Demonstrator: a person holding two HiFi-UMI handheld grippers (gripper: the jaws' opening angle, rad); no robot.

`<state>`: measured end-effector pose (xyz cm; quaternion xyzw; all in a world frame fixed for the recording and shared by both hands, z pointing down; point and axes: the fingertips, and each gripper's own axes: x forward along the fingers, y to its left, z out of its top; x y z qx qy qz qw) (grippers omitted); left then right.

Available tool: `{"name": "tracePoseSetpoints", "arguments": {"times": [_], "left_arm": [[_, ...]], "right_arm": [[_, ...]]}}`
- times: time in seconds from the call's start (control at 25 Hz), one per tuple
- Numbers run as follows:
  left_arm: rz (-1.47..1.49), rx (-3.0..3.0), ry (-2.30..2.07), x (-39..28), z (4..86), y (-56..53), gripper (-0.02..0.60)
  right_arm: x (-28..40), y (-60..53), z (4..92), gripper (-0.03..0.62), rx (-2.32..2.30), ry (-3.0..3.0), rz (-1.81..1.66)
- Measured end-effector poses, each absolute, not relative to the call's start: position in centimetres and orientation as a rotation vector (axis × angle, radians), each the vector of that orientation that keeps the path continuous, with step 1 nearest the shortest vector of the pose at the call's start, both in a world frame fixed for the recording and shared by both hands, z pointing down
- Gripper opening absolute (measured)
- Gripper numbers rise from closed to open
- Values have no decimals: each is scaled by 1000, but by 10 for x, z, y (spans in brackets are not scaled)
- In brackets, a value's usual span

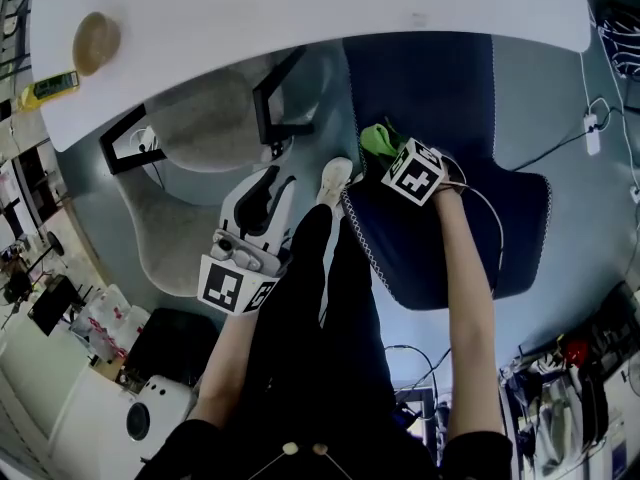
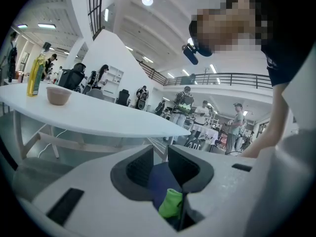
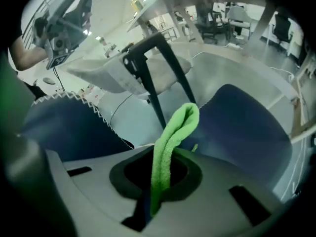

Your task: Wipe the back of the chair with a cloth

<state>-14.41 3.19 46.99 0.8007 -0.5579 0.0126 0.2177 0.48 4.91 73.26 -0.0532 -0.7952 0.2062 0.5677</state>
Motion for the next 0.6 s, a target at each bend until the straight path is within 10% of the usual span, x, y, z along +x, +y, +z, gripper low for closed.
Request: {"name": "tracePoseSetpoints", "arguments": {"times": [0.6], "left_arm": [[1, 2533, -1290, -87, 368, 22, 92]], "right_arm": [[33, -2, 526, 18, 607, -2255, 487]]}}
